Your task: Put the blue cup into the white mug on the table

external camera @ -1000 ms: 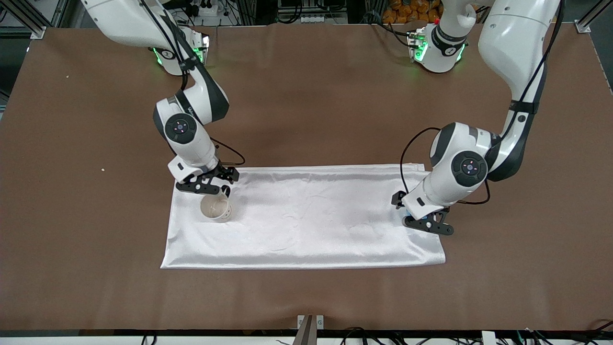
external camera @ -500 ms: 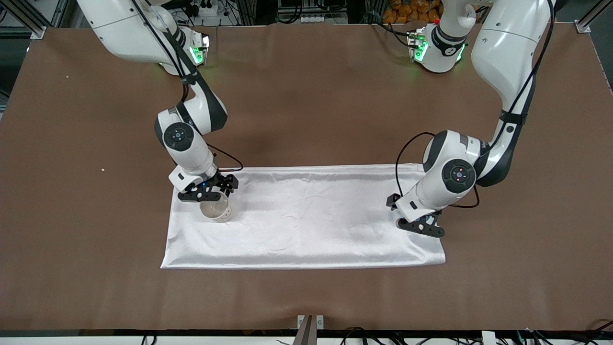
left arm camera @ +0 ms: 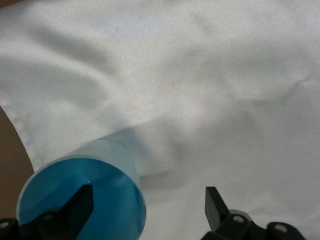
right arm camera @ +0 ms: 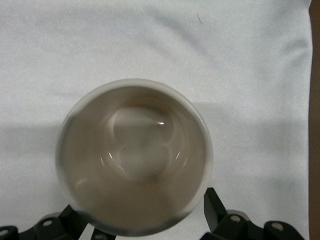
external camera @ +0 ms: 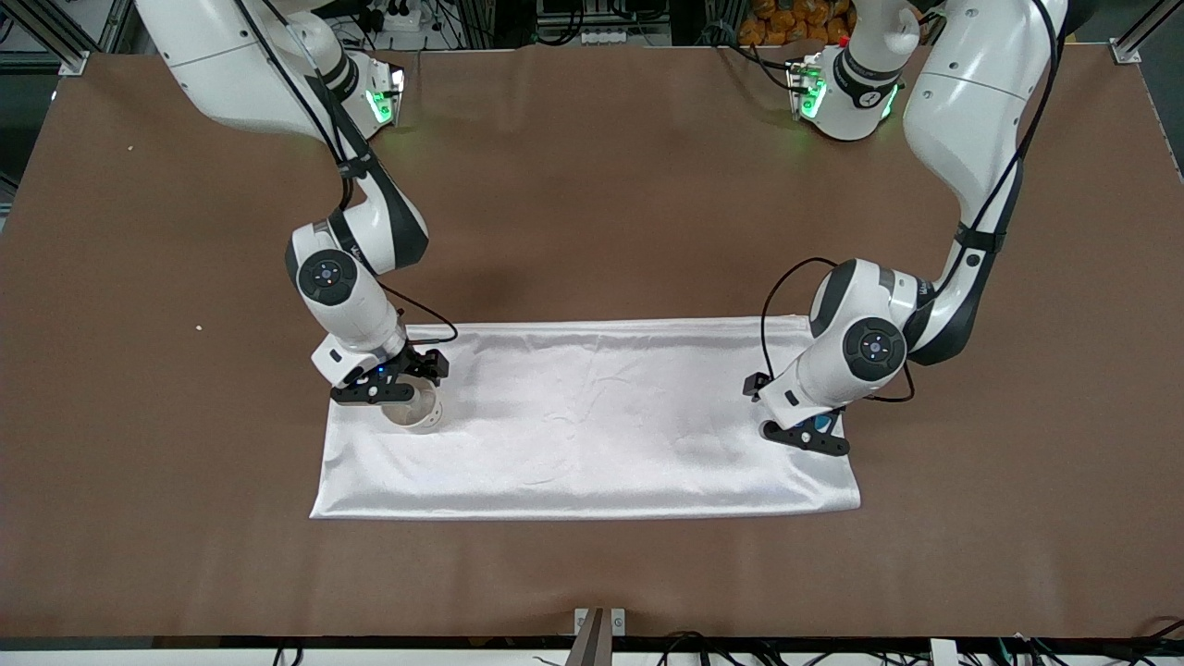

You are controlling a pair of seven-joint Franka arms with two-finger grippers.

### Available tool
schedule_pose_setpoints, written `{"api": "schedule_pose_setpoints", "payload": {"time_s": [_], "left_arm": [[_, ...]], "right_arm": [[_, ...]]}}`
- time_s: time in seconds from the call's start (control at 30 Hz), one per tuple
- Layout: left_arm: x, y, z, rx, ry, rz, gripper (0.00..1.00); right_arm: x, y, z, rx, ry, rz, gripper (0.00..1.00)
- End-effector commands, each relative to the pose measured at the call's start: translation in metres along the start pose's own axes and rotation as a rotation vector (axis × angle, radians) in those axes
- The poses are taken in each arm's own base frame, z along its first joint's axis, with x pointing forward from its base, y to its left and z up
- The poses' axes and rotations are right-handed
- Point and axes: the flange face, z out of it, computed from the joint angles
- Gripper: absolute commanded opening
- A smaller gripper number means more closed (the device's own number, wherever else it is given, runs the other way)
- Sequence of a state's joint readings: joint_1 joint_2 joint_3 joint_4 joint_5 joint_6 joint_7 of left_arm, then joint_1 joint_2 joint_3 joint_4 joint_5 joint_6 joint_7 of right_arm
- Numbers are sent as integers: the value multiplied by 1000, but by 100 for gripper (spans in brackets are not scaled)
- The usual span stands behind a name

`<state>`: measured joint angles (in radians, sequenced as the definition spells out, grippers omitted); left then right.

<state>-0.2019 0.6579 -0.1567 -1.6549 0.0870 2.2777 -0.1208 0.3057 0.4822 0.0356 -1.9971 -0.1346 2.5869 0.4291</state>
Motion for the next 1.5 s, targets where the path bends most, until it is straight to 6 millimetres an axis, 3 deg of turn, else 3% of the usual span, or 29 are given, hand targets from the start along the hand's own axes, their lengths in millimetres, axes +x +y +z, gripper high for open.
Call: {"api": "schedule_pose_setpoints", "payload": {"time_s": [0.0,0.1,0.17,0.23,0.53,0.77,0.87,1.13,1.27,1.47], "left_arm": [[-1,-1,0,46,3,30,68],[-1,0,0,57,1,40,41],[-1,-1,0,64,2,46,15],[-1,-1,0,67,3,51,1],[-2,-2,-1,90,-1,68,0],[-1,-1,-1,90,1,68,0],[-1,-1,-1,90,-1,66,0],[2,-4,-10,93,14,61,0],[5,-6,-27,118,32,73,0],[16,-4,-85,233,74,133,0]], "right_arm": [[5,-4,4,2,15,-24,59],[4,-6,4,3,20,-29,39],[4,-6,4,-4,28,-54,25],[4,-6,5,-7,32,-63,16],[5,-5,1,-8,35,-70,5],[7,-6,-15,-7,41,-60,0],[7,-7,-26,-9,30,-52,0],[-6,-26,-80,102,-51,84,0],[-14,-31,-92,187,-93,182,0],[-37,-77,-94,187,-132,230,0]]}}
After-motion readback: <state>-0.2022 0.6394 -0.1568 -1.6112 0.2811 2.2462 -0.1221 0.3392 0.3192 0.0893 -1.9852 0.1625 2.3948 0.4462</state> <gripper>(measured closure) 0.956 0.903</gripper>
